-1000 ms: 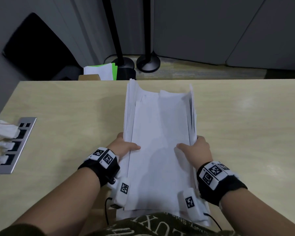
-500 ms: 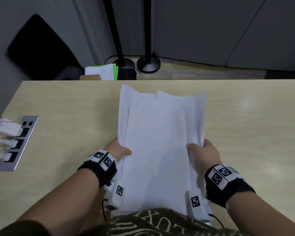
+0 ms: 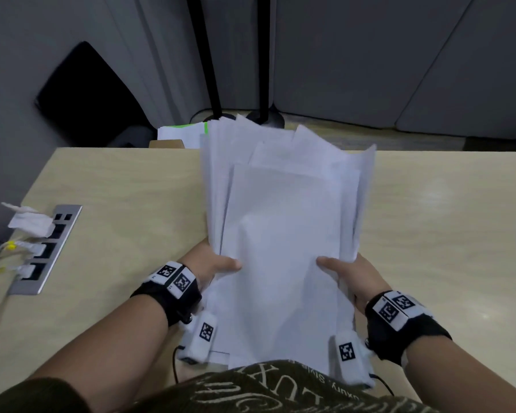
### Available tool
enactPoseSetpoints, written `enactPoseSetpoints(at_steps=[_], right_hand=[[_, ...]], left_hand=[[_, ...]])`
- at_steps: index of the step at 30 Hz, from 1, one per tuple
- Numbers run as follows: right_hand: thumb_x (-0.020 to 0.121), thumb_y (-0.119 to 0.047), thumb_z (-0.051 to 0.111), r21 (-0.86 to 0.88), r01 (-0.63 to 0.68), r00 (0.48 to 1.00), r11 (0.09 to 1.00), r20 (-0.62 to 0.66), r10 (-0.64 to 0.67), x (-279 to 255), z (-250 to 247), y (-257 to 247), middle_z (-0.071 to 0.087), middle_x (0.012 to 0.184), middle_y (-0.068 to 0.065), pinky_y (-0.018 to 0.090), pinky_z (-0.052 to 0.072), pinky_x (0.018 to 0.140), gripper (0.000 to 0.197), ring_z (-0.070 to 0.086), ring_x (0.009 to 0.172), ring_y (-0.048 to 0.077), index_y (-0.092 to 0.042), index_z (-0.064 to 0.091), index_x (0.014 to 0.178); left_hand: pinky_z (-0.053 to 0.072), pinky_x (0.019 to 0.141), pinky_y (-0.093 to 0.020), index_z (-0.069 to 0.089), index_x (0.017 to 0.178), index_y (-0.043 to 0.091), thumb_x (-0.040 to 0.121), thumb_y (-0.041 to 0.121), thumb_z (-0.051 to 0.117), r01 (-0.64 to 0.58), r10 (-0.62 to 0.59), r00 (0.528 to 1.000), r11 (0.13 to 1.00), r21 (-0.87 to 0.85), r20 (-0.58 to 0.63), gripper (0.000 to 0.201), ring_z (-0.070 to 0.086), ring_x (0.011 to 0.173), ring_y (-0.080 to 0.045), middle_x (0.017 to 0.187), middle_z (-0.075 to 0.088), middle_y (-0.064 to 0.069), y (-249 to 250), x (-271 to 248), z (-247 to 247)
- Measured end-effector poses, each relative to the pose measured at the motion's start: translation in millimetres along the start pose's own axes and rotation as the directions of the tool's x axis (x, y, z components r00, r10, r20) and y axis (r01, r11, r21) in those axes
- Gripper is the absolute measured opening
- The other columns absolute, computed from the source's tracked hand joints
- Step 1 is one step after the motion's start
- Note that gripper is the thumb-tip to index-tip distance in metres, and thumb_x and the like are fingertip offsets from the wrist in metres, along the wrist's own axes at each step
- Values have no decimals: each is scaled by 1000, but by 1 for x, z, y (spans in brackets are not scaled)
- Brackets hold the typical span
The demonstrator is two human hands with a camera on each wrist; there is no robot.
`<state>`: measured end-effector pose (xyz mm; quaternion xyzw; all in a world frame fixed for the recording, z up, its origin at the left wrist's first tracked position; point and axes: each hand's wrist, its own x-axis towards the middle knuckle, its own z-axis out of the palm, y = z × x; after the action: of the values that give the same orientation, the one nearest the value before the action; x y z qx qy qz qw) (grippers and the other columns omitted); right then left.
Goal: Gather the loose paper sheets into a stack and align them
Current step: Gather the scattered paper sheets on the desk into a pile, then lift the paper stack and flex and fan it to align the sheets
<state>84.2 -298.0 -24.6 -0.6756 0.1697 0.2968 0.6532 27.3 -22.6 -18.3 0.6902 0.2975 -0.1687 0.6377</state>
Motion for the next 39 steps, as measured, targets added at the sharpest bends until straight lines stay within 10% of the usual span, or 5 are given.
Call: enactPoseSetpoints(at_steps=[8,19,23,33,39], right_hand=[[72,1,75,-21,255,967,967,-22,-256,-20,3,-41,76,82,7,28,57,61,28,74,78,25,-6,69,98],[81,-22,70,-293,759,544,582,-207,-813,-54,8,-95,67,96,-6,4,44,70,32,60,84,-15,-10,63,110],[72,-22,75,-212,781,595,588,-34,-803,-57,5,-89,72,104,3,28,53,84,43,68,100,16,-8,64,111],[73,-4,70,-7,652,758,758,-4,-652,-49,-2,-81,74,73,-7,24,55,68,16,69,71,9,-16,69,83],[69,-16,64,-133,628,778,767,127,-615,-38,17,-73,69,108,2,37,53,84,46,66,99,23,-23,58,114]], left_hand=[[59,74,-40,68,103,4,55,3,76,-212,215,977,964,-162,0,49,70,91,-34,99,73,-18,45,-12,-14],[53,92,-46,70,99,13,55,30,83,-583,562,795,812,-33,-230,49,71,95,-22,98,75,-5,119,-46,2],[49,97,-47,71,104,25,58,26,84,-589,578,806,805,-69,-129,48,69,102,-22,105,75,-1,110,-59,0],[56,83,-45,74,76,19,46,29,82,-557,510,805,826,-90,-302,32,72,84,-26,83,76,-3,87,-40,-15],[57,80,-39,70,98,11,46,27,83,-506,498,858,862,-37,-122,56,71,87,-20,92,75,-2,82,-31,-6]])
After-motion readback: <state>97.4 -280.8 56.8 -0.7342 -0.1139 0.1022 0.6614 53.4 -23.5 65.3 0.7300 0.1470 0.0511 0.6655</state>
